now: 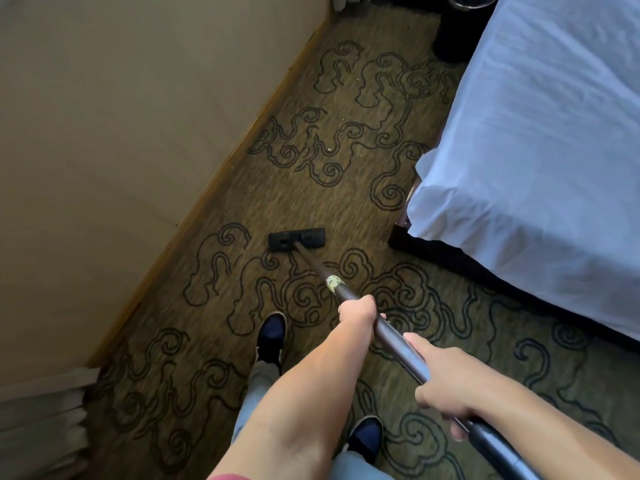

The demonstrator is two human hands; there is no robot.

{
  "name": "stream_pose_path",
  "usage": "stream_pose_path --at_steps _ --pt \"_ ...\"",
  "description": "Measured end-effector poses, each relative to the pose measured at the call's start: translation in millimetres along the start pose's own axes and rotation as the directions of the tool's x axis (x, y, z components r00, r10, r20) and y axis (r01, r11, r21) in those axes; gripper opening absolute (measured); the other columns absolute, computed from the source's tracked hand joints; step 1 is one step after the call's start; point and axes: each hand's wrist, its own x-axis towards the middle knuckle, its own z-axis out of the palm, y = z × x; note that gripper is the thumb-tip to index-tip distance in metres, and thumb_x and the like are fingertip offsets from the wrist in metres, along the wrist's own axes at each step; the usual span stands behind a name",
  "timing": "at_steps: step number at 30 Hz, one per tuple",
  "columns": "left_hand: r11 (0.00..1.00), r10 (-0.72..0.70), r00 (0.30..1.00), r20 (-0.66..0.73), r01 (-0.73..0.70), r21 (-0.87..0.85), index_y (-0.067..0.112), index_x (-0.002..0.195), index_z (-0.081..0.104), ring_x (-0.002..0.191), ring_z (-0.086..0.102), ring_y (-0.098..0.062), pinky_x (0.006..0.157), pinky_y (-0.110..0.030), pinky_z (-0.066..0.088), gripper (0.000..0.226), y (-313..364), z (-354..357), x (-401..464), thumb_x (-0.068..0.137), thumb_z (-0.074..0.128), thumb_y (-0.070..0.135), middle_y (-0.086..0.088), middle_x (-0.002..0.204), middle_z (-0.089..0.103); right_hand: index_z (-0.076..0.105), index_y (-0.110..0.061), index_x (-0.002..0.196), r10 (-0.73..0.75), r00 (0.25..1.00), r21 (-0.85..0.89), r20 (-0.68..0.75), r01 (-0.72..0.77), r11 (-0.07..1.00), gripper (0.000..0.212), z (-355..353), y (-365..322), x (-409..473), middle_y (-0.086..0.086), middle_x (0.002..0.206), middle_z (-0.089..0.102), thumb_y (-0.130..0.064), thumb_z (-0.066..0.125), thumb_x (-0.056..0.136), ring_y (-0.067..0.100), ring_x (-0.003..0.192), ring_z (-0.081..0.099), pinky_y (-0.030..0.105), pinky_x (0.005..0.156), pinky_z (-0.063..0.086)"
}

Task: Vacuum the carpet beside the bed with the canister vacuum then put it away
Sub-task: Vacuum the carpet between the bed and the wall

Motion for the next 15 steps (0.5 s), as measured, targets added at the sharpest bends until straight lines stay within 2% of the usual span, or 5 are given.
stream_pose_path --at_steps 2,5,8,12,15 --pt "1.0 -0.009 1.0 -0.001 0.009 0.021 -0.005 0.121 0.054 0.063 0.071 -0.032 0.077 -0.05 0.063 0.038 3 1 0 0.085 0.056 0.008 -0.022 0.085 0.069 0.01 -0.046 0.154 0.005 1.0 0.002 0.01 -0.005 1.0 0.092 -2 -2 0 0.007 0.105 0.065 -0.015 0.051 0.078 0.024 0.056 0.075 0.038 0.059 0.064" --pt "0.997 -0.027 1.0 -0.01 0.028 0.066 -0.006 0.127 0.053 0.085 0.075 -0.038 0.083 -0.051 0.062 0.048 14 -11 18 0.081 0.057 0.01 -0.027 0.113 0.069 0.007 -0.045 0.155 -0.02 0.999 0.019 0.039 0.02 1.0 0.094 4 -18 18 0.007 0.101 0.065 -0.014 0.051 0.077 0.022 0.051 0.074 0.037 0.058 0.064" --pt "0.998 0.013 1.0 -0.017 -0.012 0.062 -0.005 0.126 0.054 0.073 0.073 -0.036 0.068 -0.041 0.064 0.047 37 -24 37 0.082 0.057 0.011 -0.025 0.114 0.069 0.003 -0.046 0.157 -0.049 0.998 0.072 0.034 0.046 0.996 0.1 -3 -36 40 0.01 0.108 0.062 -0.012 0.053 0.077 0.022 0.049 0.073 0.033 0.051 0.062" --pt "0.987 0.006 1.0 0.01 -0.008 0.163 -0.006 0.133 0.05 0.105 0.07 -0.043 0.092 -0.049 0.059 0.06 70 -41 68 0.077 0.058 0.016 -0.026 0.122 0.067 0.002 -0.047 0.157 -0.056 0.997 0.146 0.051 0.048 0.988 0.103 -18 -68 68 0.011 0.113 0.06 -0.014 0.057 0.076 0.024 0.048 0.072 0.032 0.049 0.06" --pt "0.981 0.037 0.999 0.008 -0.038 0.189 -0.008 0.131 0.051 0.106 0.07 -0.043 0.092 -0.049 0.06 0.057 104 -56 88 0.079 0.057 0.013 -0.025 0.123 0.066 0.003 -0.043 0.158 -0.079 0.996 0.157 0.047 0.071 0.985 0.101 -31 -102 84 0.01 0.113 0.06 -0.016 0.058 0.078 0.023 0.049 0.072 0.028 0.044 0.056"
